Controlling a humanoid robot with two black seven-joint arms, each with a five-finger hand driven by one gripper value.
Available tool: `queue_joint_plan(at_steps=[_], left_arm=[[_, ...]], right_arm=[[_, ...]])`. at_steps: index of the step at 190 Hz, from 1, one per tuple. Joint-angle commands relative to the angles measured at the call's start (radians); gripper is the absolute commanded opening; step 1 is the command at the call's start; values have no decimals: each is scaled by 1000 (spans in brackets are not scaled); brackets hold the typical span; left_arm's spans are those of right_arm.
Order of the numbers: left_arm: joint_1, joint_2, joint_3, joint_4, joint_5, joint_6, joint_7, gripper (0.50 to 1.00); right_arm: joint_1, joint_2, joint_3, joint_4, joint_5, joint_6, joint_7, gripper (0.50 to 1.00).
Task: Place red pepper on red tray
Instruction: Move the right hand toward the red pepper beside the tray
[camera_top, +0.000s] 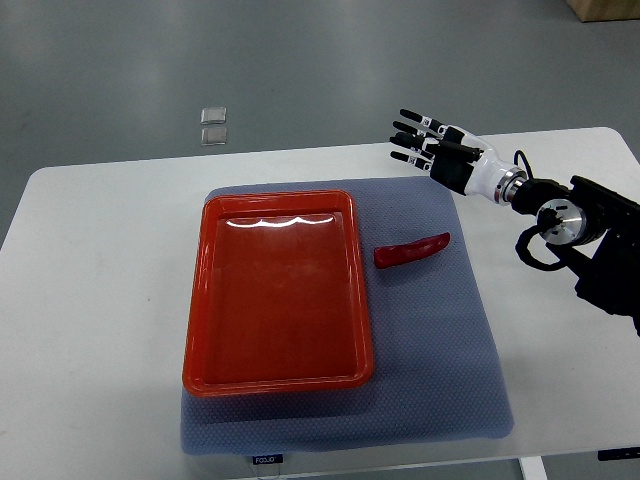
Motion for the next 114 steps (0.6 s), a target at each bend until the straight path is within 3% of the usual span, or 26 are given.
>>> queue_joint_plan(at_steps=[1, 66, 114], left_arm=[[-4, 0, -1, 0, 0, 1, 1, 1000], [-1, 0, -5, 0, 0, 0, -2, 1000], [-1, 0, -5, 0, 0, 0, -4, 1000]], right_arm=[[1, 0, 1, 0, 0, 1, 0, 913], [9, -8, -1, 0, -12, 5, 0, 913], [24, -22, -9, 1, -55, 107, -2, 911]])
